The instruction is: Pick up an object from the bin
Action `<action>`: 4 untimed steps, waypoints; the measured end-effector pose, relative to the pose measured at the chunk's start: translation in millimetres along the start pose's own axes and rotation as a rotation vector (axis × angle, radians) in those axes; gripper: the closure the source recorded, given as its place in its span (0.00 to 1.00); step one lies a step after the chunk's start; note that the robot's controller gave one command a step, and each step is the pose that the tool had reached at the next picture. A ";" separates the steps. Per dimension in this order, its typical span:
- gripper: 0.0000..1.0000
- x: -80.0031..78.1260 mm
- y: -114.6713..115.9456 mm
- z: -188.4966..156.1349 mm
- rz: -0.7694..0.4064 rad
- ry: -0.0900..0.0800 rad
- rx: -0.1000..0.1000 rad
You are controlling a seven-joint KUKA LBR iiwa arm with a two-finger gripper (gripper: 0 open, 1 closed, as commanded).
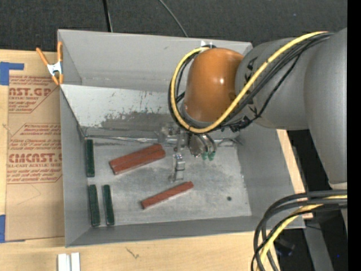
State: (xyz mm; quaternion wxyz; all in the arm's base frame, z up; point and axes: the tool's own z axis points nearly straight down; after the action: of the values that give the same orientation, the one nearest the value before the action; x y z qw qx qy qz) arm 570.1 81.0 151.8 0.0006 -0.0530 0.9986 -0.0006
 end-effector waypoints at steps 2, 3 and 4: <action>1.00 27.2 -20.9 80.0 -0.129 0.003 -0.002; 1.00 25.4 -21.5 79.8 -0.294 -0.002 -0.003; 1.00 3.0 5.3 79.0 -0.610 0.002 0.003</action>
Offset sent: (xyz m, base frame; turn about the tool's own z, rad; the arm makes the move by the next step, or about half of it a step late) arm 0.0000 0.0000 0.0000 0.0000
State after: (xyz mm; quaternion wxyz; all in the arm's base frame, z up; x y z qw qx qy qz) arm 566.7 85.9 72.7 -0.0007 -0.3504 0.9366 -0.0024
